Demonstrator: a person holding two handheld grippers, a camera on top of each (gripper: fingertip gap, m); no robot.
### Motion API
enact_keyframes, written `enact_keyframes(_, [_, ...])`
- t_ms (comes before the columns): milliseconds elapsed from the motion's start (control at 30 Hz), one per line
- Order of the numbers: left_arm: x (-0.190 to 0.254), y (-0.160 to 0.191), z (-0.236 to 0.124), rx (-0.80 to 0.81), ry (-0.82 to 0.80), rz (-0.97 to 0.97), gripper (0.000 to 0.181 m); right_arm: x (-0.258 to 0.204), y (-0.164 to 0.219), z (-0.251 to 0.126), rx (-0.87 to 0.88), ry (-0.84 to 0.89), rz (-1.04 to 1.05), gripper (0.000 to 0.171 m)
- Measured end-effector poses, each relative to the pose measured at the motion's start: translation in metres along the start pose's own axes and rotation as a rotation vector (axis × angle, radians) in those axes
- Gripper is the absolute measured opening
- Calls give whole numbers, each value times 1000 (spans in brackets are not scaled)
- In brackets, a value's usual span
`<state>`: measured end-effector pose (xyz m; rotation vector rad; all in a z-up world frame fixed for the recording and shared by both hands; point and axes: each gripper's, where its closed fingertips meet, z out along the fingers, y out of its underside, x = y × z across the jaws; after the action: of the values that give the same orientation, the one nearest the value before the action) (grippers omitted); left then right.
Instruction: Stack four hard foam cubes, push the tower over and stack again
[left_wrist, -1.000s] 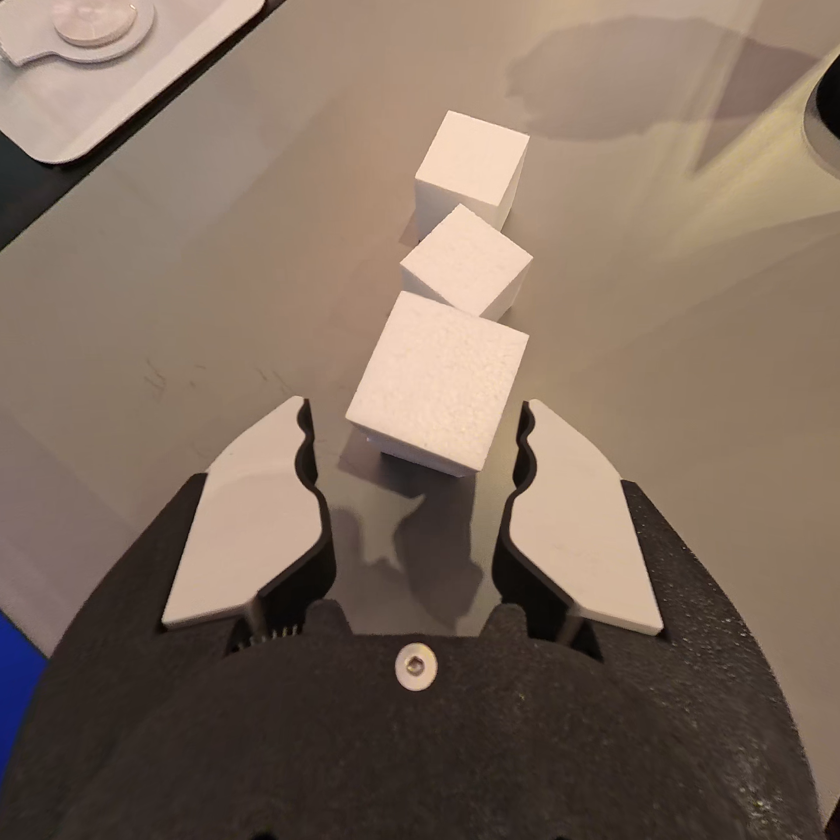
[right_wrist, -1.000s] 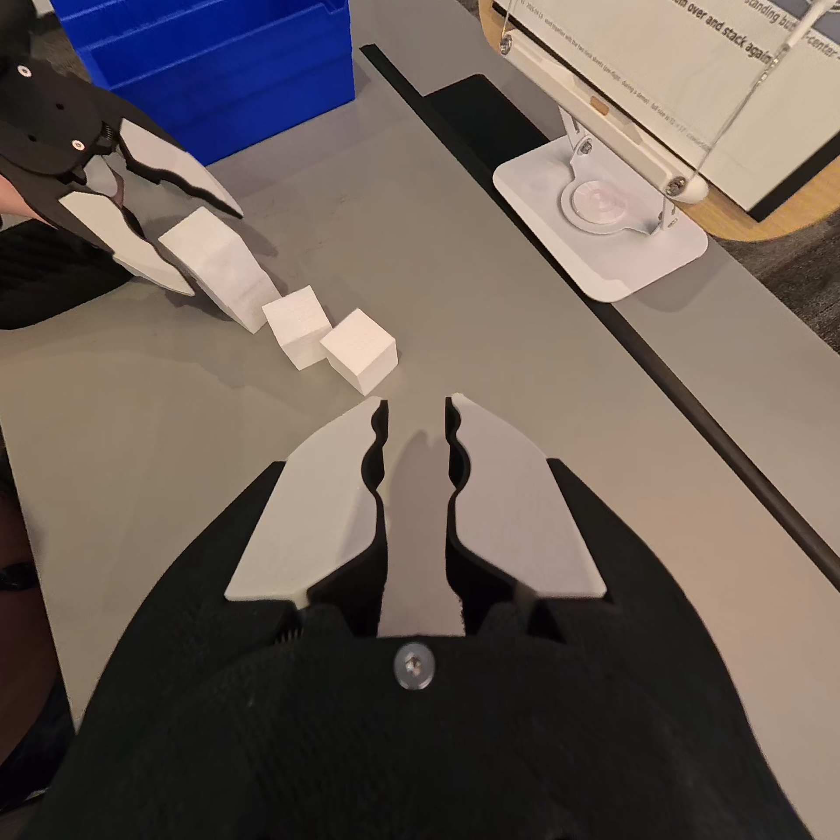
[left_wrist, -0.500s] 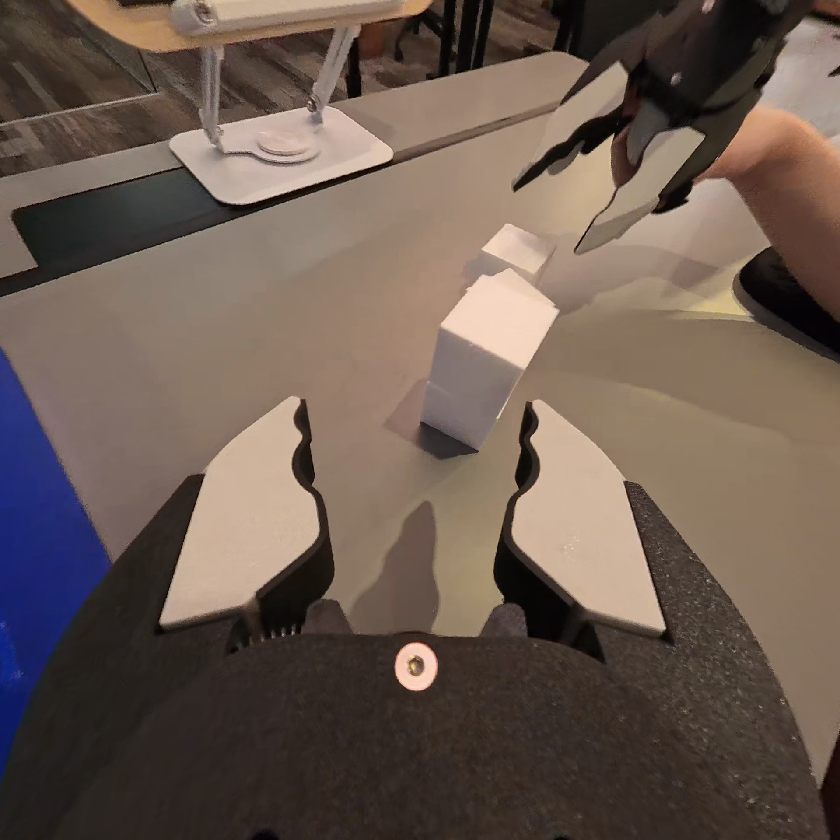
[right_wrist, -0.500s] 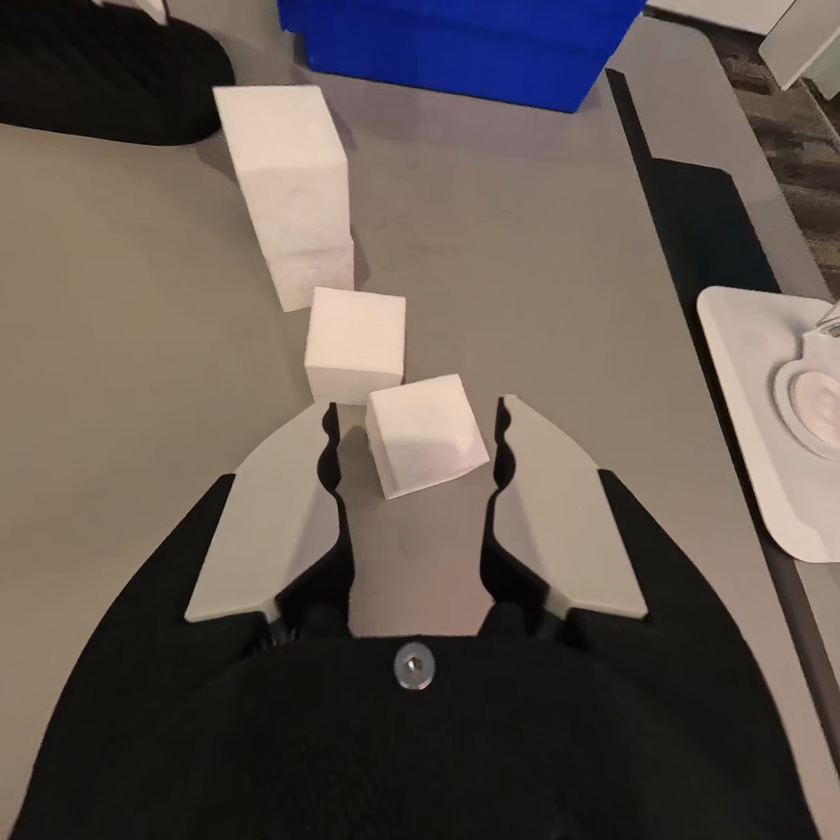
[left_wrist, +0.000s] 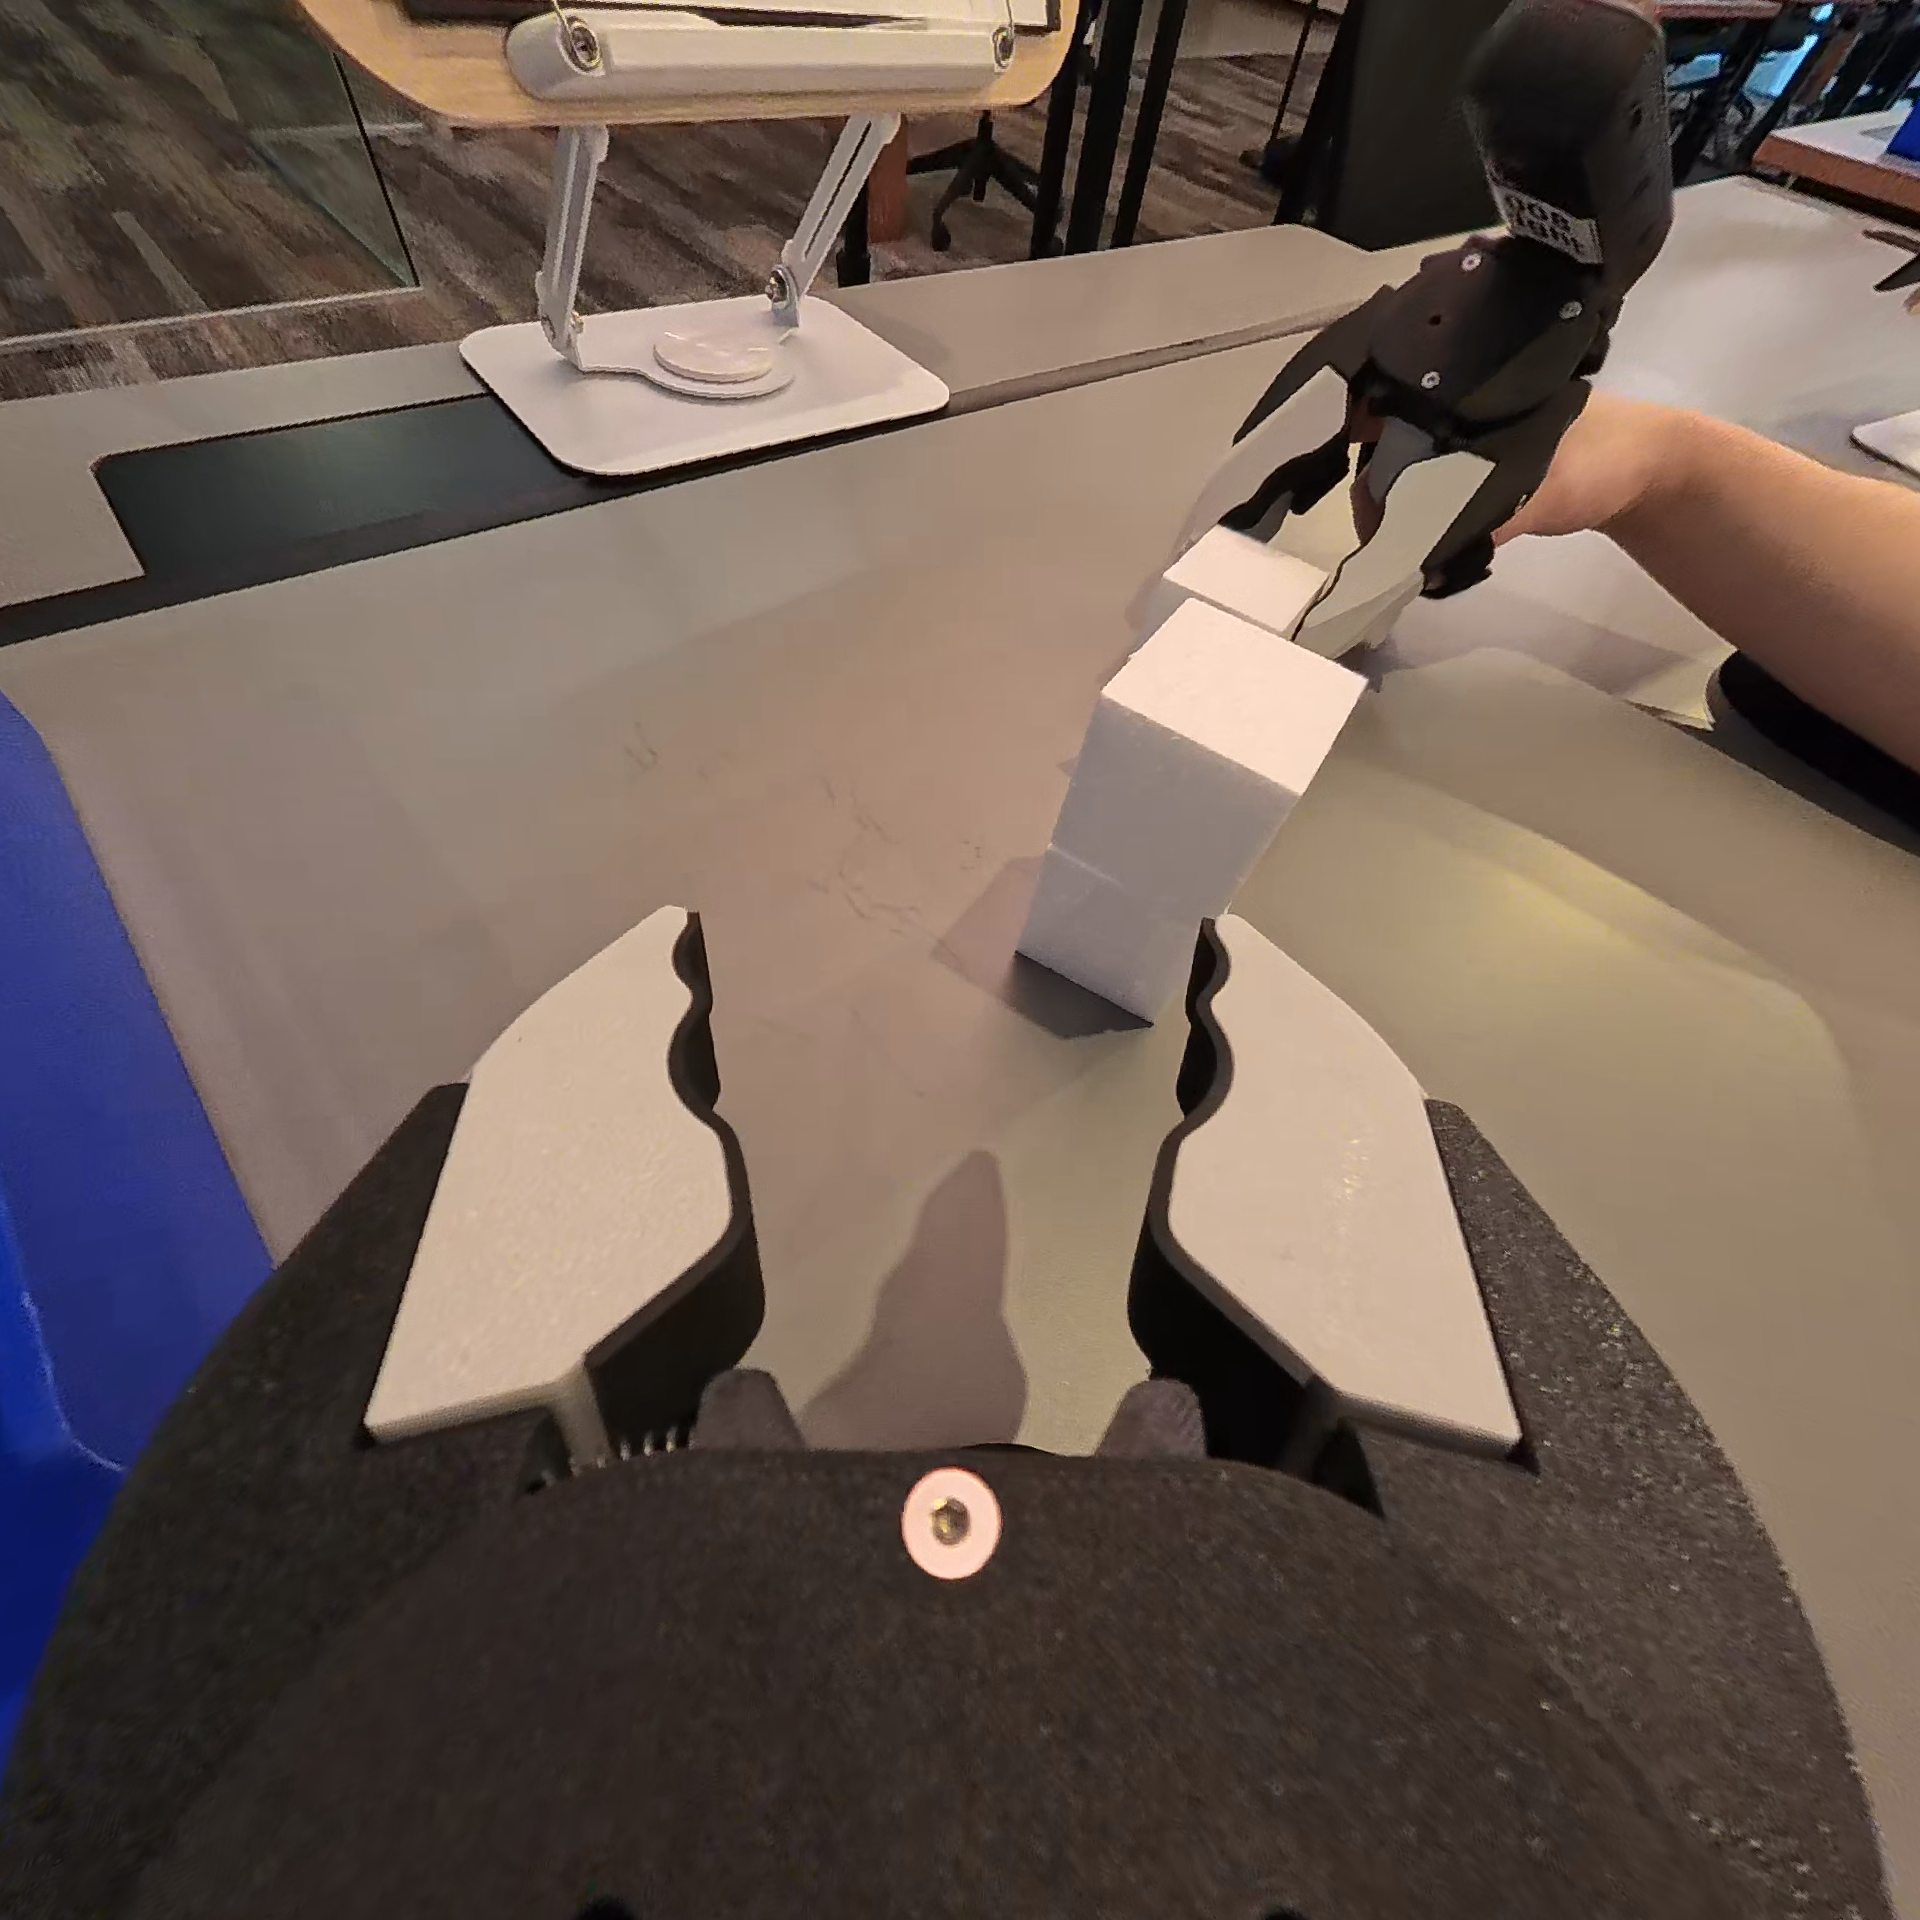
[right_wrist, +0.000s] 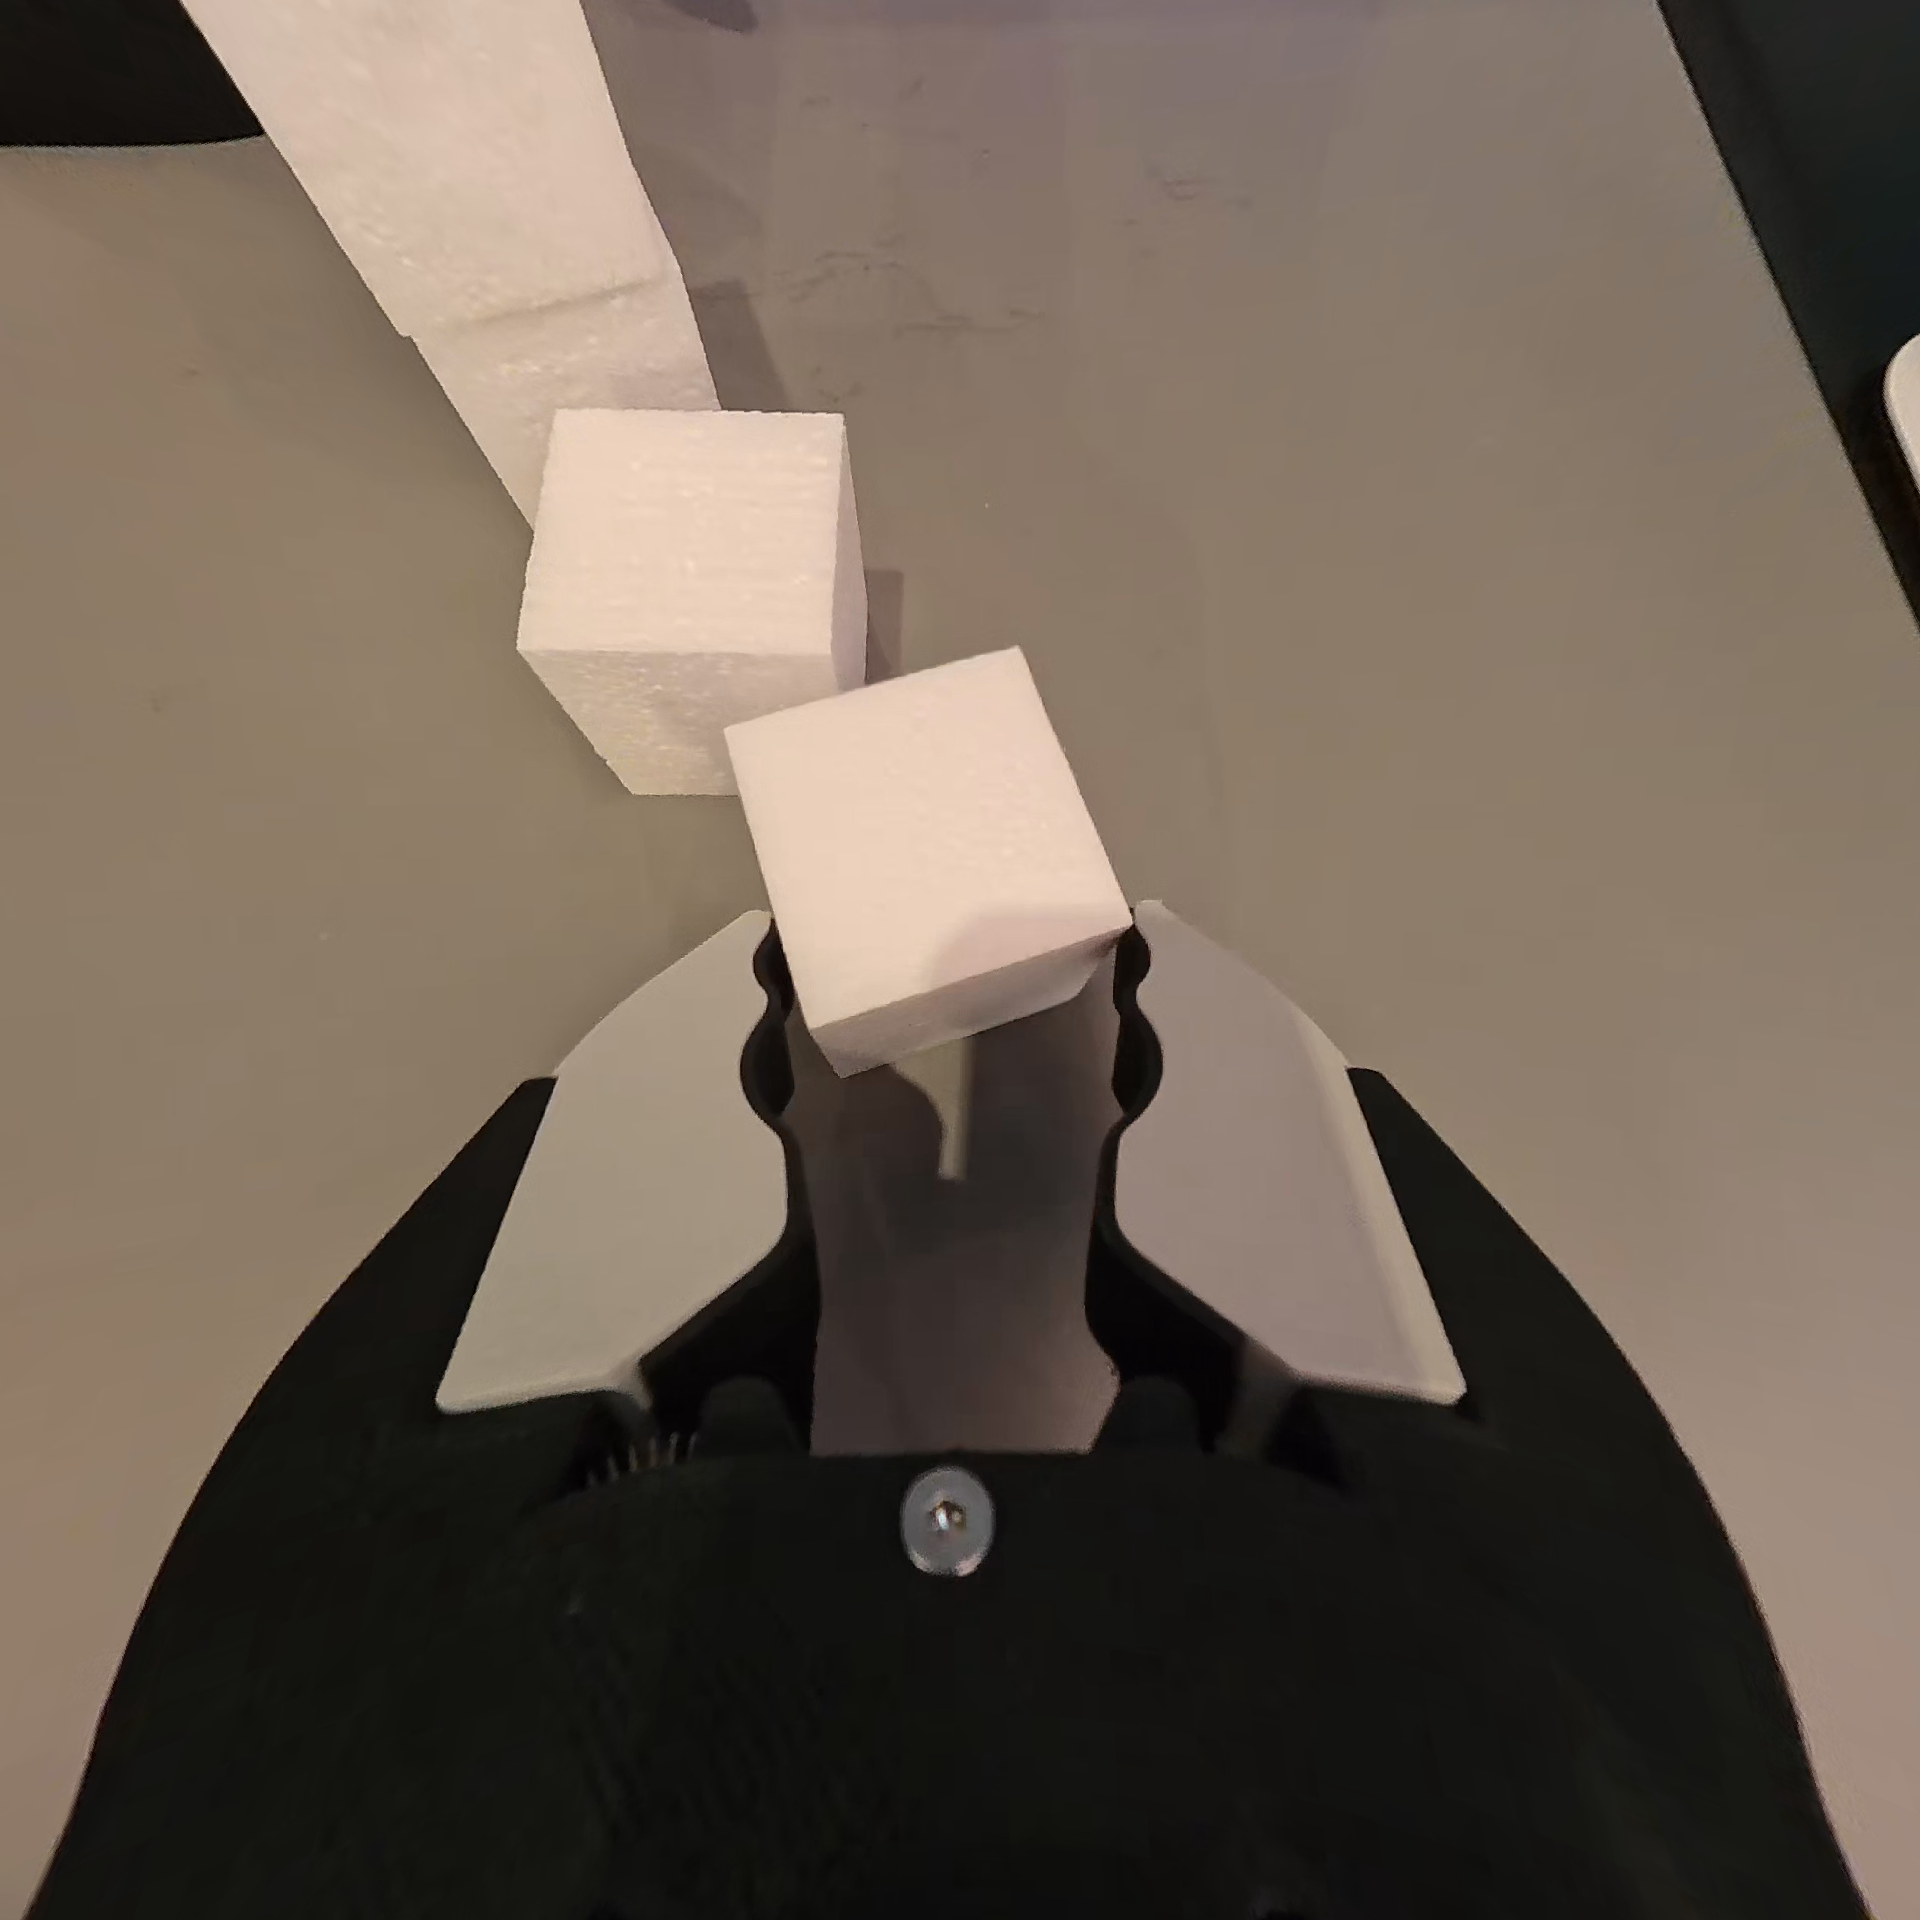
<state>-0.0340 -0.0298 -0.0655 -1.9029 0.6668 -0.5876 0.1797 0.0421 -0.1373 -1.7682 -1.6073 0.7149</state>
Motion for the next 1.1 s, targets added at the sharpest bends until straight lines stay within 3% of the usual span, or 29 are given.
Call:
enact_keyframes(133, [-2,4,1,5,-10,-11,87,10,-14,-24,39,69,24,61])
enact_keyframes(300, [-4,13,4,-29,-37,8,88,-12,-112,-64,258,147,119,61])
enact_keyframes(467, [0,16,9,-53,-31,19,88,-63,-169,-30,257,128,22,61])
enact_keyframes(667, [2,17,8,-52,-30,22,89,-81,-176,4,183,25,33,61])
enact_keyframes(1100, [2,18,7,-54,-24,6,88,-79,-160,21,71,55,-40,61])
